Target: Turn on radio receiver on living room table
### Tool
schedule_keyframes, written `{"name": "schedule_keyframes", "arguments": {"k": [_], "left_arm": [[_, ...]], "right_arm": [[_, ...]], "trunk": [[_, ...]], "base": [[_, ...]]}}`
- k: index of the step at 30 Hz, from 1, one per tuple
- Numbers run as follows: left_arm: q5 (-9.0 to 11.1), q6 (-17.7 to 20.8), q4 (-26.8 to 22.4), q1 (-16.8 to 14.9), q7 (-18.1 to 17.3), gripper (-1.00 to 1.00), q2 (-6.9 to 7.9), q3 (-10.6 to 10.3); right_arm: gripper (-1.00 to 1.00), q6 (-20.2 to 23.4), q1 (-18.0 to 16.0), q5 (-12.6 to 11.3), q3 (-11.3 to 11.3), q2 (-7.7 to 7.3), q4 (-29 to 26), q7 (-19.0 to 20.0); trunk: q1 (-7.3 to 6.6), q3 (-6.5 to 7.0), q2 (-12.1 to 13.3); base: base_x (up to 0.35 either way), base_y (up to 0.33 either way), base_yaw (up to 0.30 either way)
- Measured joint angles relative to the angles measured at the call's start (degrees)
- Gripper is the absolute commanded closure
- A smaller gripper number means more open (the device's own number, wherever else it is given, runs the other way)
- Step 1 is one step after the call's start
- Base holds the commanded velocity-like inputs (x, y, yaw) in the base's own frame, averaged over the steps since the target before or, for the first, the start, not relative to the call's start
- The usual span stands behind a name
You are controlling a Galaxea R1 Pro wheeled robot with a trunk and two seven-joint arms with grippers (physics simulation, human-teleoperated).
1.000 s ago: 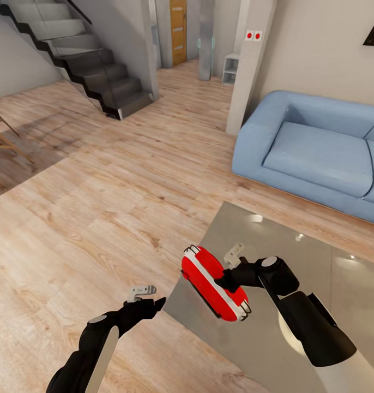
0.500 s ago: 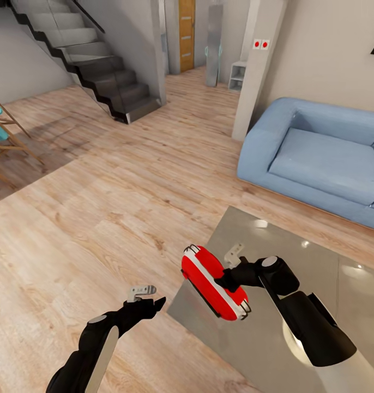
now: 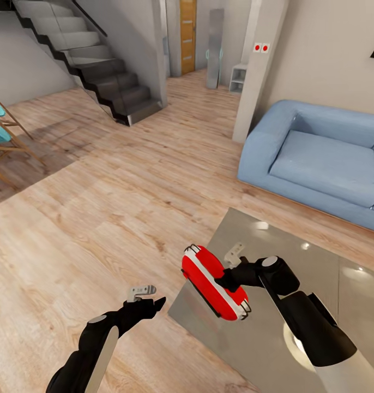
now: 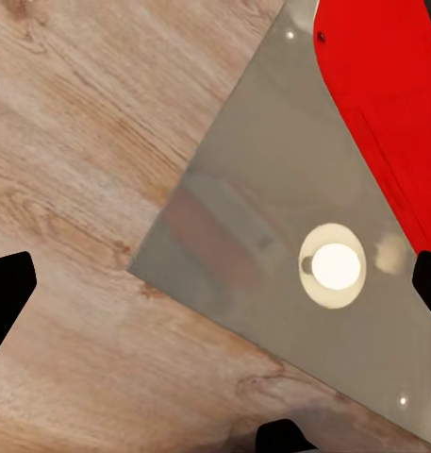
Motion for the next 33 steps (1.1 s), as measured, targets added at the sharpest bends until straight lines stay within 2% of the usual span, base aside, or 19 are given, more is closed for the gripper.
{"name": "schedule_keyframes", "arguments": {"k": [9, 15, 22, 33], "left_arm": [[0.0, 0.0, 0.0, 0.0, 0.0, -1.0, 0.0, 0.0], [-0.01, 0.0, 0.0, 0.0, 0.01, -1.0, 0.0, 0.0], [0.01, 0.0, 0.0, 0.0, 0.04, -1.0, 0.0, 0.0], [0.02, -0.05, 0.0, 0.0, 0.03, -1.0, 0.0, 0.0]], "right_arm": [[1.0, 0.11, 0.0, 0.15, -0.13, -0.11, 0.0, -0.15], [1.0, -0.19, 0.0, 0.36, -0.21, -1.05, 0.0, -0.22], [1.0, -0.29, 0.0, 0.07, -0.22, -1.26, 0.0, -0.24], [1.0, -0.46, 0.0, 0.27, -0.22, -1.19, 0.0, -0.79]], "trunk": [[0.0, 0.64, 0.0], [0.0, 1.13, 0.0], [0.0, 1.73, 0.0], [0.0, 2.2, 0.0]], "base": [[0.0, 0.0, -0.149], [0.0, 0.0, -0.119], [0.0, 0.0, -0.099], [0.0, 0.0, 0.003]]}}
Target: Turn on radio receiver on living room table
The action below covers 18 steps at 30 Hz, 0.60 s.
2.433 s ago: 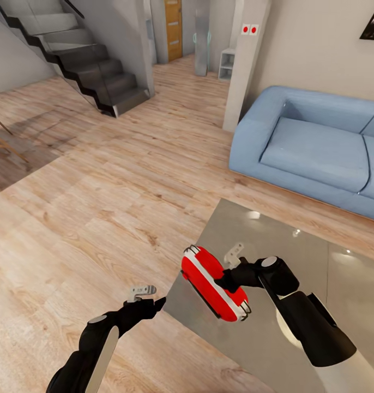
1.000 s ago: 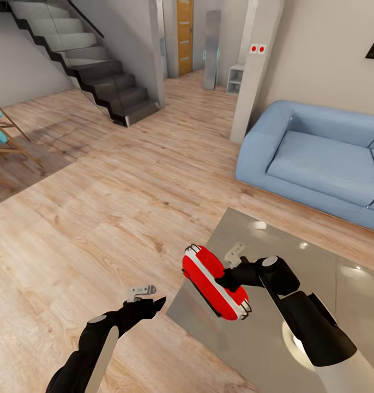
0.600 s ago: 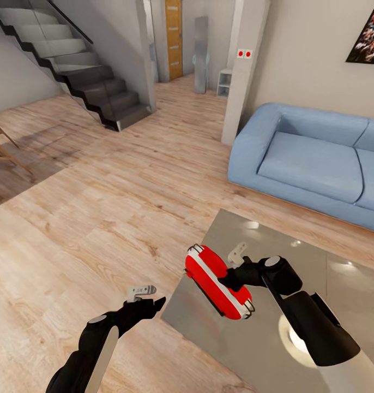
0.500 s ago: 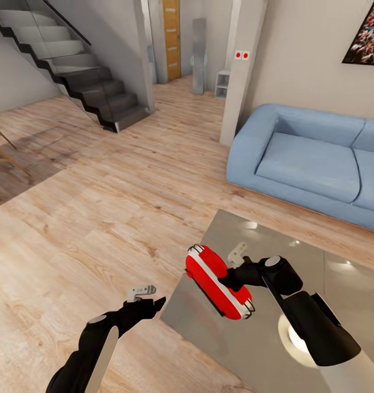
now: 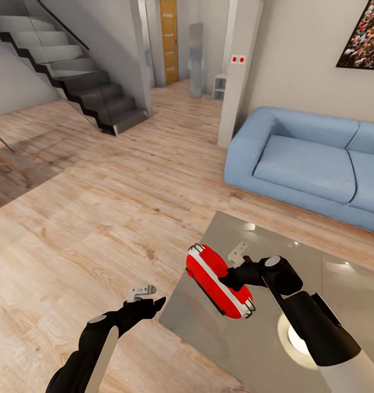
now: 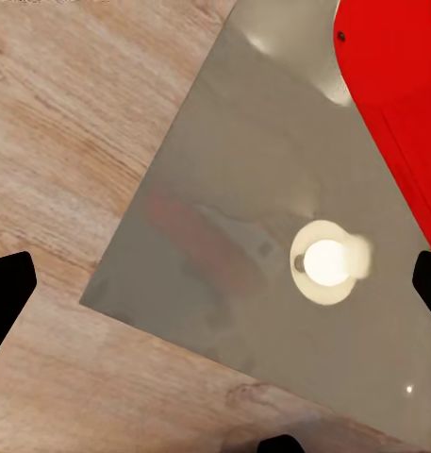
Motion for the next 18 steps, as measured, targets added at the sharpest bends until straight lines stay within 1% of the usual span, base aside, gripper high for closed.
{"name": "schedule_keyframes", "arguments": {"k": [7, 13, 18], "left_arm": [[0.01, 0.01, 0.0, 0.0, 0.02, -1.0, 0.0, 0.0], [0.0, -0.02, 0.0, 0.0, 0.01, -1.0, 0.0, 0.0], [0.0, -0.02, 0.0, 0.0, 0.02, -1.0, 0.0, 0.0]], "right_arm": [[1.0, 0.09, 0.0, -0.24, 0.0, -0.06, 0.0, -0.06], [1.0, 0.65, 0.0, -0.14, 0.0, -0.05, 0.0, -0.23], [1.0, 0.29, 0.0, -0.2, 0.01, -0.02, 0.0, -0.16]], "trunk": [[0.0, 0.57, 0.0], [0.0, 0.66, 0.0], [0.0, 0.66, 0.0]], "base": [[0.0, 0.0, 0.09], [0.0, 0.0, 0.01], [0.0, 0.0, 0.0]]}}
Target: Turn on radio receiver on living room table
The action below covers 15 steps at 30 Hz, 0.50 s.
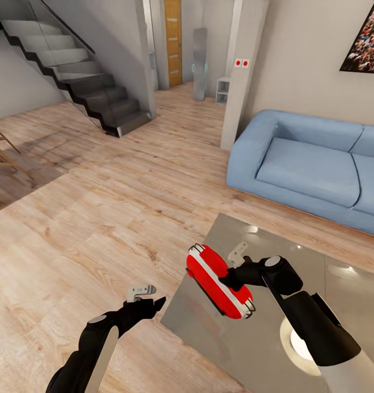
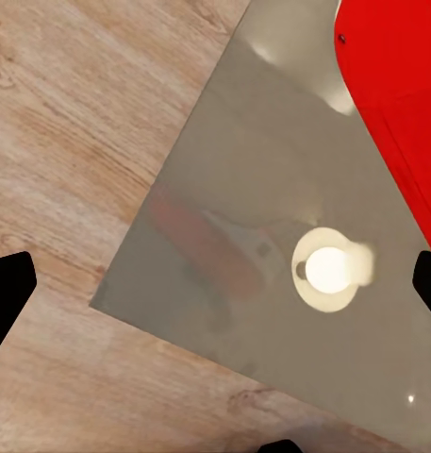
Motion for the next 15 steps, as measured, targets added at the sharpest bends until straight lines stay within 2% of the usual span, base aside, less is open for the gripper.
{"name": "schedule_keyframes", "arguments": {"k": [5, 7, 8, 9, 10, 11, 12, 13, 14, 15], "left_arm": [[0.0, 0.03, 0.0, 0.0, 0.01, -1.0, 0.0, 0.0], [0.0, 0.03, 0.0, 0.0, 0.01, -1.0, 0.0, 0.0], [0.0, 0.01, 0.0, 0.0, 0.01, -1.0, 0.0, 0.0], [-0.01, 0.05, 0.01, -0.01, 0.01, -1.0, 0.0, -0.01], [-0.01, 0.03, 0.01, 0.0, 0.01, -1.0, 0.0, -0.01], [0.0, 0.05, 0.0, 0.01, 0.01, -1.0, 0.0, 0.0], [0.0, 0.05, 0.0, 0.01, 0.01, -1.0, 0.0, 0.0], [0.0, 0.06, 0.0, 0.01, 0.01, -1.0, 0.0, 0.0], [0.0, 0.05, 0.01, -0.01, 0.01, -1.0, 0.0, -0.01], [0.0, 0.03, 0.01, -0.01, 0.01, -1.0, 0.0, -0.01]], "right_arm": [[1.0, -0.19, 0.0, -0.06, 0.06, -0.11, 0.0, -0.64], [1.0, -0.27, 0.0, -0.2, 0.07, -0.25, 0.0, -3.23], [1.0, -0.34, 0.0, -0.22, 0.07, -0.34, 0.0, -6.24], [1.0, -0.06, 0.02, -2.71, 0.28, -0.2, -0.03, -14.21], [1.0, -1.17, 0.0, -0.61, 0.22, -0.1, -0.02, -21.01], [1.0, -2.5, -0.04, 2.77, 0.18, -0.06, -0.02, -25.7], [1.0, -3.37, -0.03, 3.0, 0.19, 0.0, -0.04, -28.17], [1.0, -4.05, -0.02, 1.9, 0.24, 0.03, -0.04, -26.95], [1.0, -4.17, 0.02, -2.26, 0.4, 0.03, -0.01, -27.44], [1.0, -4.67, 0.02, -3.32, 0.41, 0.01, -0.01, -28.04]], "trunk": [[0.0, 0.0, 0.0], [0.0, 0.0, 0.0], [0.0, 0.0, 0.0], [0.0, 0.0, 0.0], [0.0, 0.0, 0.0], [0.0, 0.01, 0.0], [0.0, 0.01, 0.0], [0.0, 0.01, 0.0], [0.0, 0.0, 0.0], [0.0, 0.0, 0.0]], "base": [[0.0, 0.0, 0.0], [0.0, 0.0, 0.0], [0.0, 0.0, 0.0], [0.0, 0.0, 0.0], [0.0, 0.0, 0.0], [0.0, 0.0, 0.0], [0.0, 0.0, 0.0], [0.0, 0.0, 0.0], [0.0, 0.0, 0.0], [0.0, 0.0, 0.0]]}}
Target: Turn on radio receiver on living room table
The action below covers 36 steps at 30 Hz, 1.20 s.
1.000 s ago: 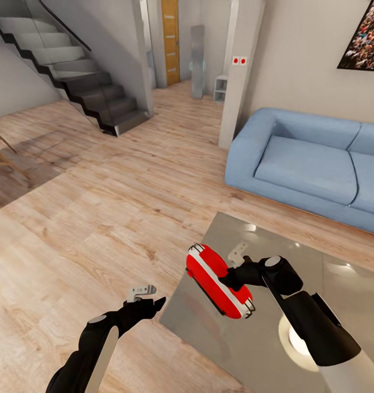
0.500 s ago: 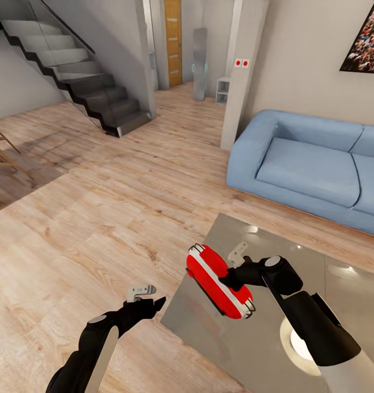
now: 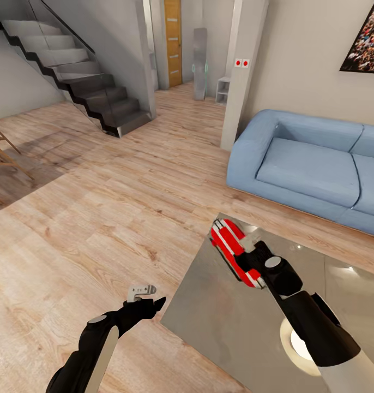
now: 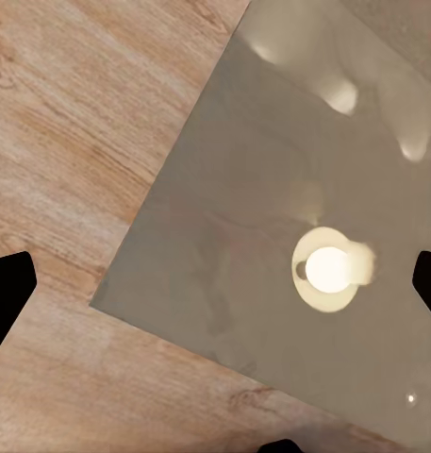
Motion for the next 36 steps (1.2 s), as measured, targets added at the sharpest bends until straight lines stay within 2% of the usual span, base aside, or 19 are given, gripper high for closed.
{"name": "schedule_keyframes", "arguments": {"k": [2, 3, 5, 7, 9, 12, 14, 17, 19, 20, 23, 26, 27, 29, 31, 32, 33, 35, 36], "left_arm": [[0.0, -0.02, -0.01, 0.02, 0.0, -1.0, 0.01, 0.01], [0.0, -0.03, -0.01, 0.02, 0.0, -1.0, 0.01, 0.01], [0.0, -0.04, 0.0, 0.0, 0.0, -1.0, 0.0, 0.0], [0.0, -0.04, -0.01, 0.01, 0.0, -1.0, 0.0, 0.01], [0.0, -0.05, -0.01, 0.01, -0.02, -1.0, 0.0, 0.01], [0.0, -0.04, 0.01, 0.02, -0.02, -1.0, 0.01, 0.01], [0.0, -0.04, 0.05, 0.01, -0.01, -1.0, 0.0, 0.01], [0.0, -0.05, 0.07, 0.01, 0.0, -1.0, 0.0, 0.01], [0.0, -0.05, 0.07, 0.01, 0.0, -1.0, 0.0, 0.01], [0.0, -0.05, 0.08, 0.01, 0.0, -1.0, 0.0, 0.01], [0.0, -0.05, 0.08, 0.01, 0.0, -1.0, 0.0, 0.0], [0.0, -0.04, 0.08, 0.01, 0.0, -1.0, 0.0, 0.01], [0.0, -0.04, 0.08, 0.01, 0.0, -1.0, 0.0, 0.01], [0.0, 0.01, 0.1, 0.0, -0.04, -1.0, 0.04, 0.0], [0.0, 0.03, 0.16, 0.01, -0.19, -1.0, 0.15, 0.0], [0.01, 0.04, 0.26, 0.01, -1.37, -1.0, 0.33, 0.06], [0.01, 0.14, 0.16, 0.01, -2.87, -1.0, 0.66, 0.09], [-0.01, 0.32, -0.05, 0.01, -4.27, -1.0, 1.26, 0.27], [-0.02, 0.46, -0.37, 0.01, -5.15, -1.0, 1.93, 0.51]], "right_arm": [[1.0, -2.78, -0.05, 4.57, -0.3, -0.39, -0.02, -1.47], [1.0, -3.75, -0.05, 4.66, -0.33, -0.48, -0.03, -1.89], [1.0, -6.81, -0.03, 1.72, -0.48, -0.61, 0.0, -4.38], [1.0, -9.28, -0.04, 3.93, -0.85, -0.73, -0.03, -6.67], [1.0, -11.33, -0.02, 2.6, -0.81, -1.41, 0.0, -8.5], [1.0, -12.73, -0.03, 3.81, -0.55, -3.01, 0.01, -12.27], [1.0, -13.0, 0.03, 3.0, -0.32, -3.34, 0.02, -14.61], [1.0, -13.18, 0.04, 3.95, 0.0, -3.39, 0.02, -17.84], [1.0, -13.17, 0.04, 8.68, 0.88, -3.04, -0.02, -21.01], [1.0, -13.29, 0.05, 10.07, 1.62, -2.93, -0.01, -22.53], [1.0, -13.89, 0.06, 13.55, 4.69, -2.79, 0.02, -28.26], [1.0, -14.18, 0.07, 16.54, 9.11, -2.9, 0.23, -37.93], [1.0, -14.04, 0.05, 18.31, 10.45, -3.03, 0.18, -40.53], [1.0, -15.1, 0.07, 19.93, 13.28, -3.39, 0.64, -44.86], [1.0, -17.54, 0.05, 26.57, 14.27, -3.37, 1.85, -46.28], [1.0, -19.73, 0.06, 33.57, 14.56, -2.95, 6.34, -47.74], [1.0, -21.82, 0.08, 38.03, 16.26, -2.66, 10.29, -50.05], [1.0, -22.75, 0.08, 41.17, 17.92, -2.48, 13.73, -52.79], [1.0, -23.38, 0.09, 41.62, 18.89, -2.39, 15.91, -54.53]], "trunk": [[0.0, 0.01, 0.0], [0.0, 0.01, 0.0], [0.0, 0.01, 0.0], [0.0, 0.01, 0.0], [0.0, 0.0, 0.0], [0.0, 0.0, 0.0], [0.0, 0.0, 0.0], [0.0, 0.0, 0.0], [0.0, 0.01, 0.0], [0.0, 0.01, 0.0], [0.0, 0.0, 0.0], [0.0, 0.0, 0.0], [0.0, 0.01, 0.0], [0.0, 0.0, 0.0], [0.0, 0.01, 0.0], [0.0, 0.0, 0.0], [0.0, 0.0, 0.0], [0.0, 0.0, 0.0], [0.0, 0.0, 0.0]], "base": [[0.0, 0.0, 0.0], [0.0, 0.0, 0.0], [0.0, 0.0, 0.0], [0.0, 0.0, 0.0], [0.0, 0.0, 0.0], [0.0, 0.0, 0.0], [0.0, 0.0, 0.0], [0.0, 0.0, 0.0], [0.0, 0.0, 0.0], [0.0, 0.0, 0.0], [0.0, 0.0, 0.0], [0.0, 0.0, 0.0], [0.0, 0.0, 0.0], [0.0, 0.0, 0.0], [0.0, 0.0, 0.0], [0.0, 0.0, 0.0], [0.0, 0.0, 0.0], [0.0, 0.0, 0.0], [0.0, 0.0, 0.0]]}}
